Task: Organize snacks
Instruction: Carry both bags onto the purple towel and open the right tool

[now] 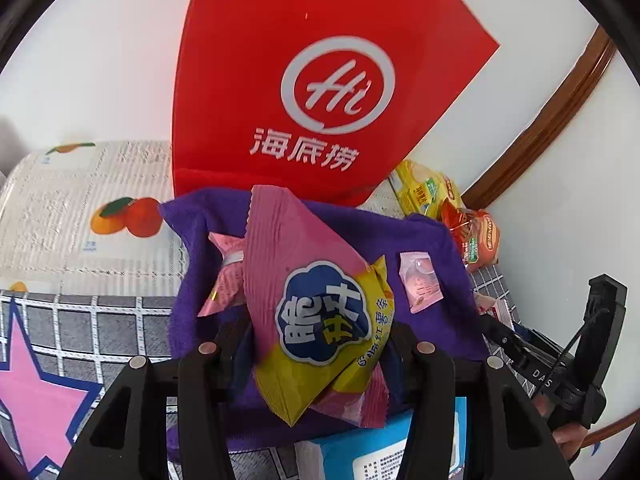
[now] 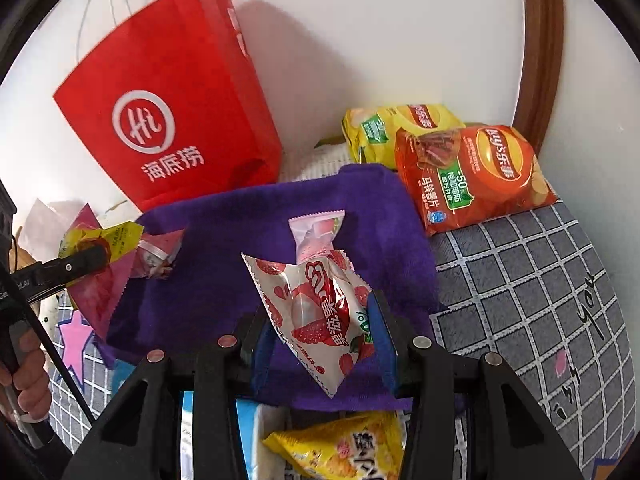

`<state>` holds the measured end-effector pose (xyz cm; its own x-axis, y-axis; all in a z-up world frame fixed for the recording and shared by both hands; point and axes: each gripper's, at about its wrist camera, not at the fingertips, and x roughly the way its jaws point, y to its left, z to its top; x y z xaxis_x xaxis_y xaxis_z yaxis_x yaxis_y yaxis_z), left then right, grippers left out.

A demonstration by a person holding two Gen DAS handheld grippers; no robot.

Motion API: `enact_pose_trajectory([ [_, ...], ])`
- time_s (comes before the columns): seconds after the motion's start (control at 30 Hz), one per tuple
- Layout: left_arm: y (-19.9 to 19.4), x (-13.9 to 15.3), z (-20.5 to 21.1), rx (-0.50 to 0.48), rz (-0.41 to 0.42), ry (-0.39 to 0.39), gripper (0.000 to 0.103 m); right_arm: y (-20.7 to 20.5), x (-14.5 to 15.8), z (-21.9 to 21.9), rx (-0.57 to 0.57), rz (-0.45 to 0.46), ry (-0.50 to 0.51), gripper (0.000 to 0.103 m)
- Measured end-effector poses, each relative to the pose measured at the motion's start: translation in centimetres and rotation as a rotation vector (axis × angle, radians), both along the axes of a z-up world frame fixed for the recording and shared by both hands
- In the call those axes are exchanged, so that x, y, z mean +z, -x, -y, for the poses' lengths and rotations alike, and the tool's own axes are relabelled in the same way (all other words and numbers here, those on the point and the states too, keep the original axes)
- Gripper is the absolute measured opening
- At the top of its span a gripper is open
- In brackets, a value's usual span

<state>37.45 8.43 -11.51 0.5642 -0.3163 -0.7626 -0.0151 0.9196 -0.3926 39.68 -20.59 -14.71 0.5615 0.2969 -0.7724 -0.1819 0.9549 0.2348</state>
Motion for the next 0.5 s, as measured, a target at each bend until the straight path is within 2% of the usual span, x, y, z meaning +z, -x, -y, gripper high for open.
enact_pose_trajectory([
  [0.1, -0.4, -0.9, 0.5, -0.013, -0.024, 0.016, 0.050, -0.6, -0.9, 0.0, 0.003, -0.013, 0.003, 0.044],
  [0.5, -1.4, -3.4, 1.6, -0.038, -0.071, -0.007, 0.050, -2.5, -4.5, -0.3, -0.003, -0.066, 0.047, 0.044],
])
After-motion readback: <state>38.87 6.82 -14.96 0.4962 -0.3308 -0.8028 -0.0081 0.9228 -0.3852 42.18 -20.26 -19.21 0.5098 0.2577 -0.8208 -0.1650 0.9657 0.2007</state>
